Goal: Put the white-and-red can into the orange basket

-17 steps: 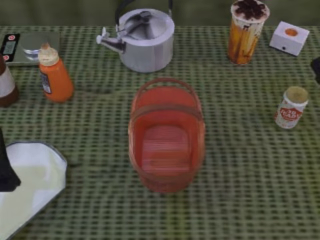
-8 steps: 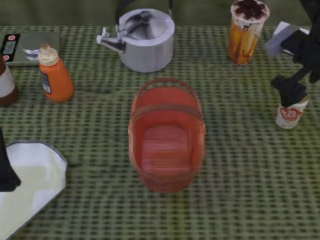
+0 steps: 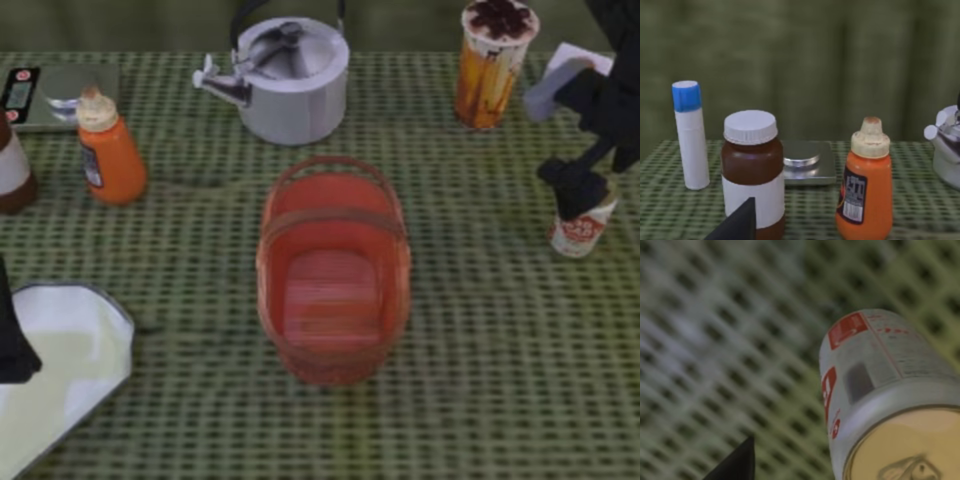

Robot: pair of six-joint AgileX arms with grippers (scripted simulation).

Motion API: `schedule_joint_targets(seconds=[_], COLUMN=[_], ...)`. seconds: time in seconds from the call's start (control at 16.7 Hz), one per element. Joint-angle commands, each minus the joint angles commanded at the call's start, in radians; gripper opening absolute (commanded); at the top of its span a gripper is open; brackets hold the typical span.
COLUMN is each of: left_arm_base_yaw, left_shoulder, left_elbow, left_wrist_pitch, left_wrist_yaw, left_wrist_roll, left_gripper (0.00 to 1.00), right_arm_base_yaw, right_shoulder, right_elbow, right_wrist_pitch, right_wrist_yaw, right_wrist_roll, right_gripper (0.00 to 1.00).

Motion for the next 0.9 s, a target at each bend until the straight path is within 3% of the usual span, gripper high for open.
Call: schedule_joint_targets(seconds=[0.42,0.66,0.9], left_arm_base_yaw=[0.0,0.0,0.0], left_shoulder=[0.0,0.0,0.0], left_elbow=[0.0,0.0,0.0], left_wrist_pitch=[0.0,0.0,0.0], left_wrist_yaw=[0.0,0.0,0.0], left_wrist_roll=[0.0,0.0,0.0], left_gripper=[1.0,1.0,1.0], right_arm_base_yaw=[0.006,0.006,0.006], right_shoulder=[0.044,0.046,0.046], right_elbow=[-0.114,-0.118,-0.118], right_wrist_pitch=[0.159,0.164,0.164], right_wrist_yaw=[0.0,0.0,0.0], right_wrist_roll=[0.001,0.001,0.001], right_gripper=[1.0,1.0,0.7])
